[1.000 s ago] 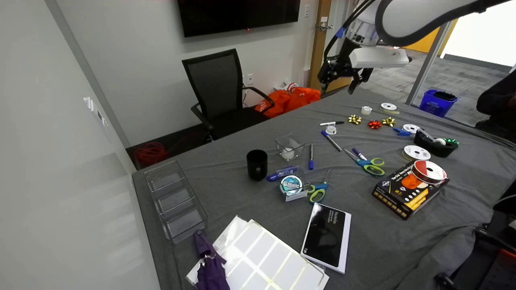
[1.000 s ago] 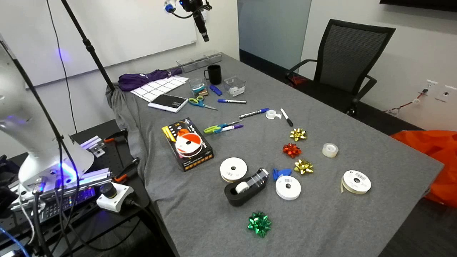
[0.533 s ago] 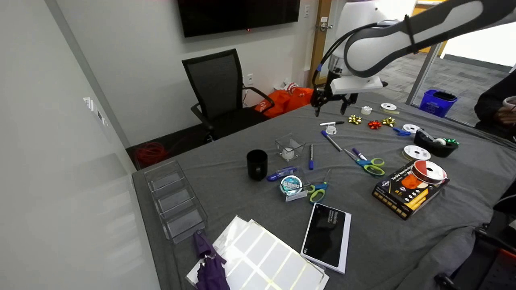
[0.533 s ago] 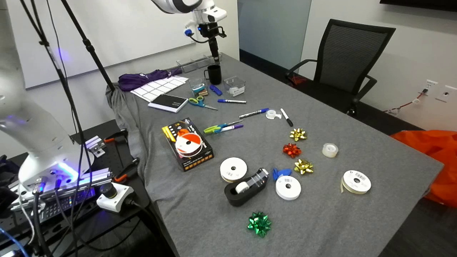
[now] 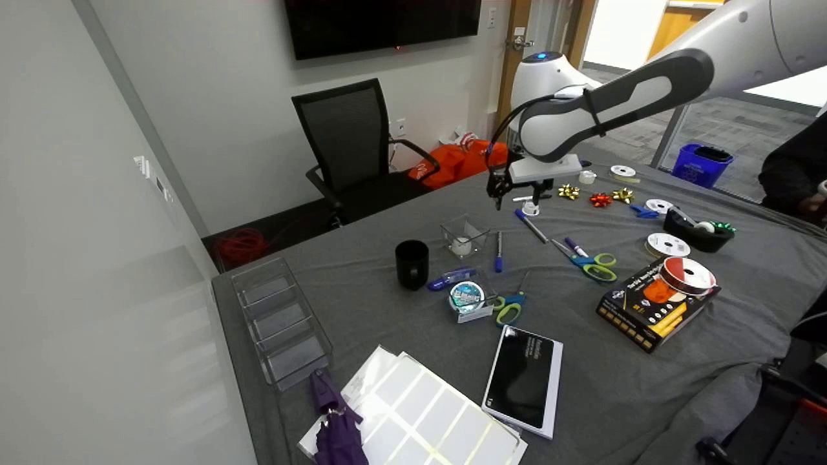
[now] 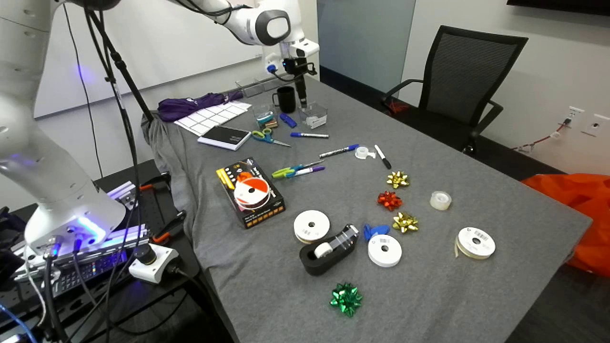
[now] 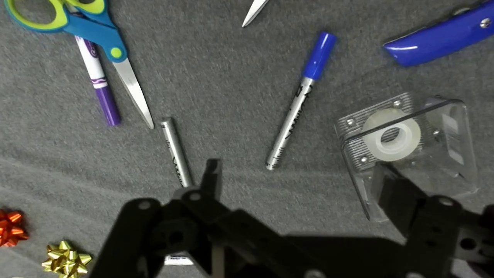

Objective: Put a marker into the cup

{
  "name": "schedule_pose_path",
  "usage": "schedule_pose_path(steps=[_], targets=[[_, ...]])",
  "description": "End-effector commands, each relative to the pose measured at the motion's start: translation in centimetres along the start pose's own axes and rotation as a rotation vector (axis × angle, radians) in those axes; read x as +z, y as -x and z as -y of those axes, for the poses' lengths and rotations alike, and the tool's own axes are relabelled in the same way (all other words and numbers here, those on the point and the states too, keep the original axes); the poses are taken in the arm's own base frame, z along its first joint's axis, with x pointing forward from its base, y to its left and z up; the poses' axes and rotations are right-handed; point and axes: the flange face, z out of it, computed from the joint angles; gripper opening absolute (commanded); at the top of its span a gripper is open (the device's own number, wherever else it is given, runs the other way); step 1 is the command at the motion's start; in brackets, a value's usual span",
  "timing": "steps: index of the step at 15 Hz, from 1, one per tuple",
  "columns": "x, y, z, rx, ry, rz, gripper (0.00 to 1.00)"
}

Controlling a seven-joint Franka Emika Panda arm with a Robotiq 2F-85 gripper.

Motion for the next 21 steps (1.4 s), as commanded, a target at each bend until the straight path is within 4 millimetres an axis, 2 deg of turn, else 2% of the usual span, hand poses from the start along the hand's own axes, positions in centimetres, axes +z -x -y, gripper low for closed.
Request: schedule_pose_path(steps=[1, 4, 5, 7, 12, 21], targets=[[2.4, -1.2, -0.3, -0.057, 0.019, -0.009, 1.0], [4.5, -1.7, -1.2, -0.129, 0.015, -0.041, 1.0], [3.5, -1.0, -0.7, -0.075, 0.017, -0.009, 1.0], [4.1, -1.1, -0.9, -0.077, 0.019, -0.009, 1.0], [3.9, -1.0, -0.6, -0.081, 0.017, -0.012, 1.0], [9.8, 0.6, -0.6, -0.009, -0.028, 0.099, 1.0]])
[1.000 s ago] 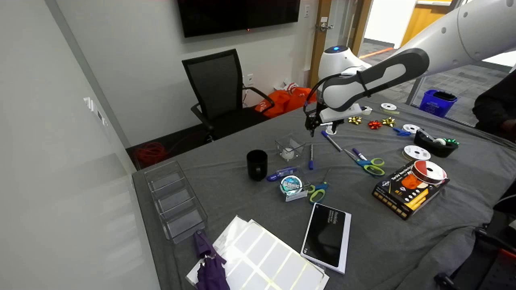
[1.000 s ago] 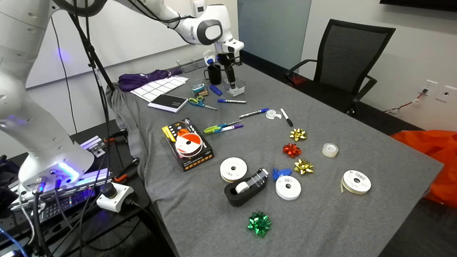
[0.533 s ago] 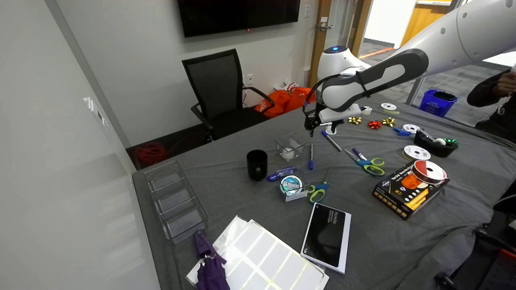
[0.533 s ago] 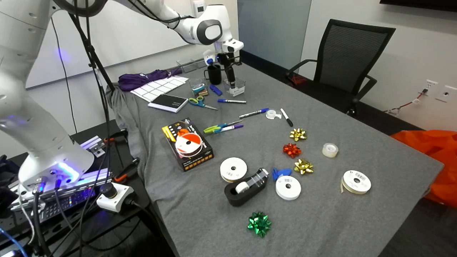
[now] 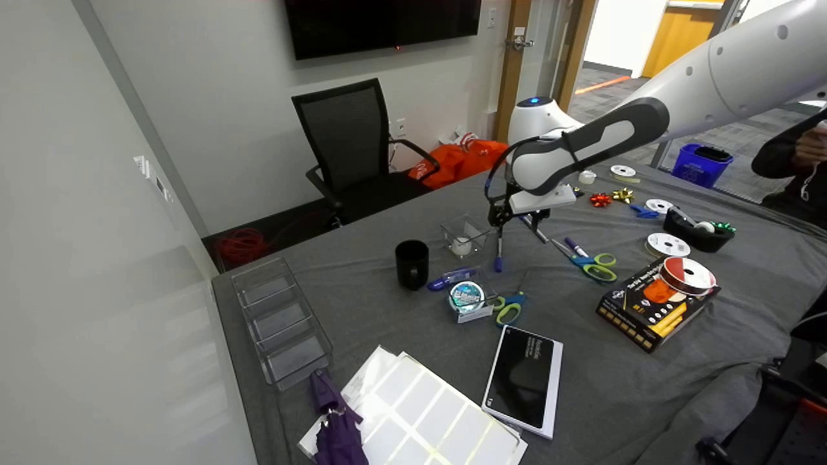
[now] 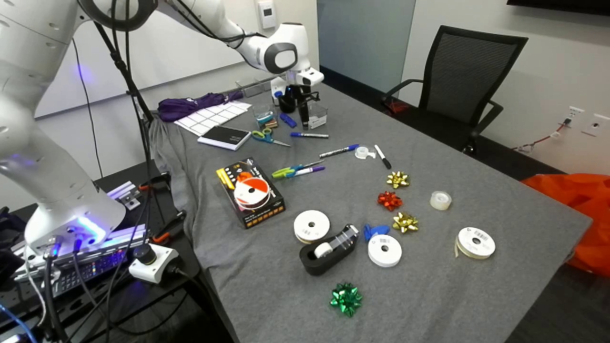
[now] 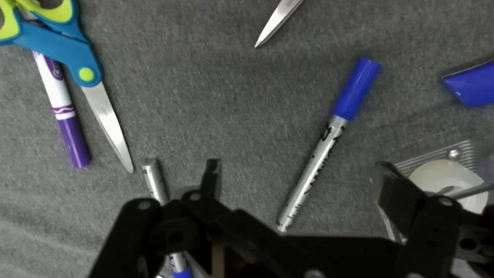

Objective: Put a marker into the cup

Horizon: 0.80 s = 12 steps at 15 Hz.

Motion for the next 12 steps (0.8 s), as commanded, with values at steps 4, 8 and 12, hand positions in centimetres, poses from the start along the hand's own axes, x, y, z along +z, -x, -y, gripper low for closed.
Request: schedule_pose_path(steps=[4, 8, 12], targets=[[3.2, 0.8, 0.7, 0.067, -0.063, 0.071, 1.0], [4.4, 1.0, 1.3, 0.097, -0.069, 0.073, 1.0], [5.0, 1.0, 2.0, 0.13, -0.071, 0.071, 1.0]])
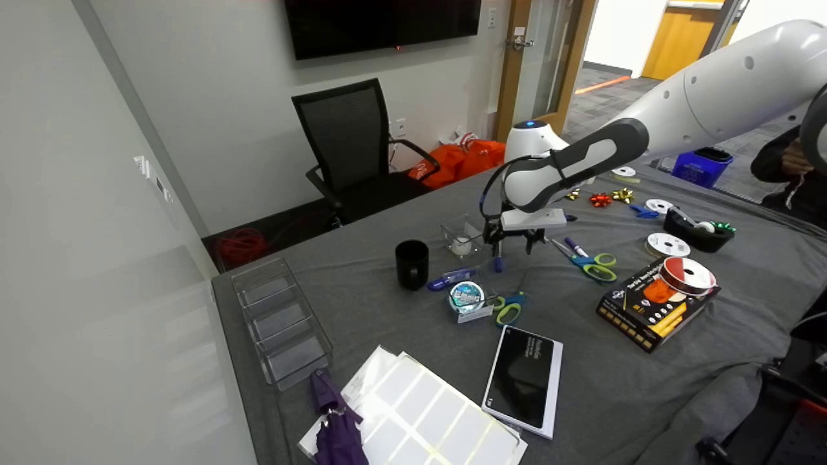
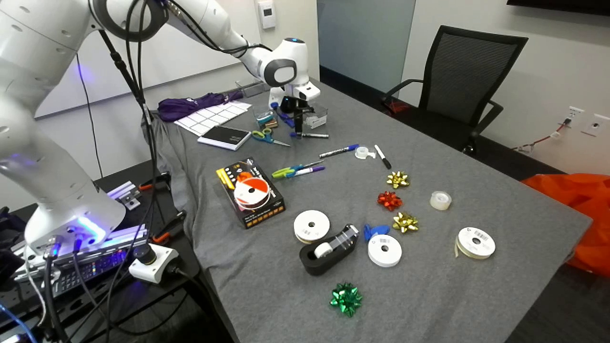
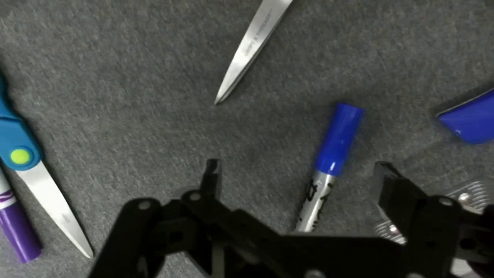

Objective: Put a marker into the cup

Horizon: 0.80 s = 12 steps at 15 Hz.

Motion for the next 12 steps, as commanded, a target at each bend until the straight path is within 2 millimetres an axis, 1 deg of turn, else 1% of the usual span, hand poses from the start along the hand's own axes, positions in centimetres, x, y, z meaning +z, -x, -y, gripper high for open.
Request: schedule_pose_path(steps=[1, 8, 9, 10, 12], targets=[[0.7, -0.2, 0.9, 0.03, -0.022, 0.002, 1.0], [1.5, 0.0, 1.8, 0.052, -0.016, 0.004, 1.0], [1.6, 0.1, 1.9, 0.057, -0.017, 0.005, 0.97], [1.7, 0.1, 2.0, 0.061, -0.019, 0.004, 0.74], [1.9, 0.0, 2.0, 0.068, -0.018, 0.003, 0.71]])
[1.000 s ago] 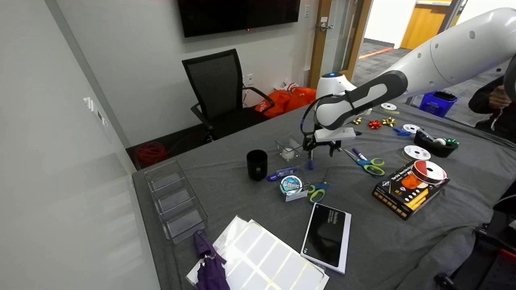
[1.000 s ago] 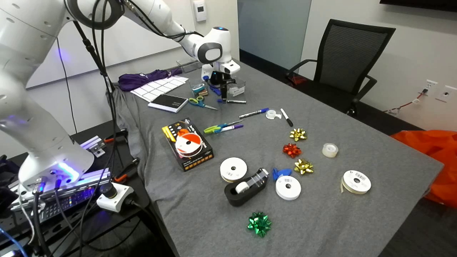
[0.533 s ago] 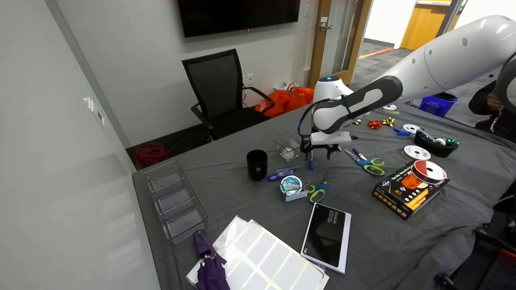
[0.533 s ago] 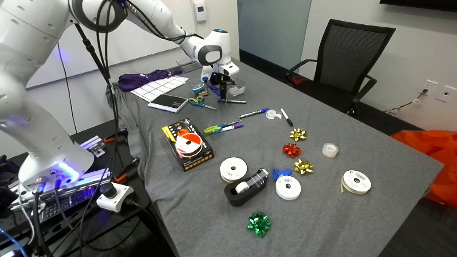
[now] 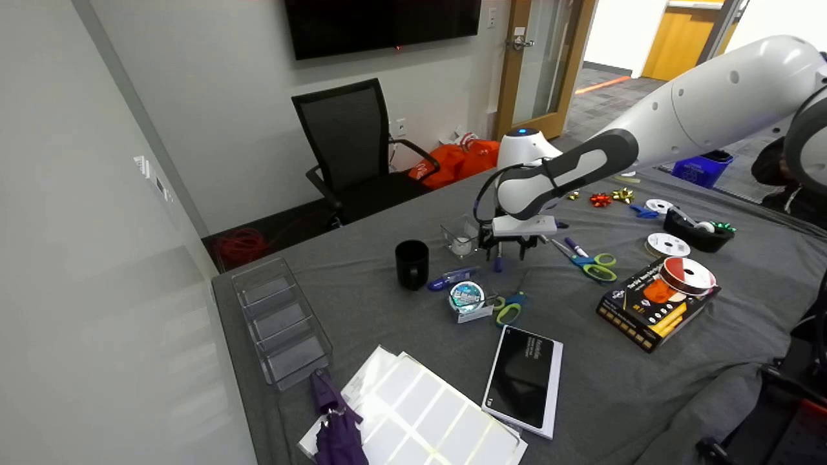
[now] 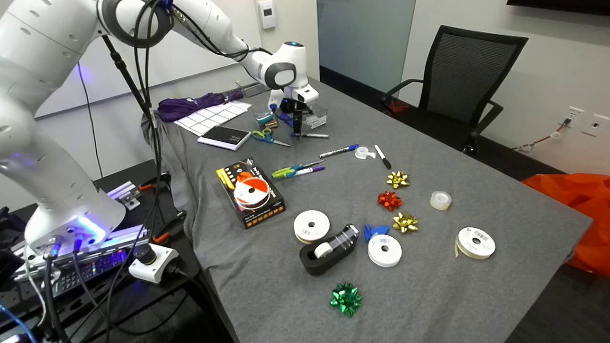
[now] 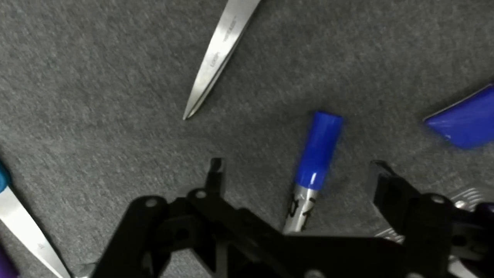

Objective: Put a marker into the cup

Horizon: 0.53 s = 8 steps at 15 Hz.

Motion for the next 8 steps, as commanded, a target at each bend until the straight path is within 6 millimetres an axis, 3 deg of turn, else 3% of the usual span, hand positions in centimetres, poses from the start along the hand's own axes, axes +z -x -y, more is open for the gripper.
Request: schedule_pose_path(steps=[1, 8], targets=[[0.58, -0.29, 0.49, 0.021, -0.017, 0.004, 0.64], [0.4, -0.45, 0.62, 0.028, -0.017, 0.003, 0.15]])
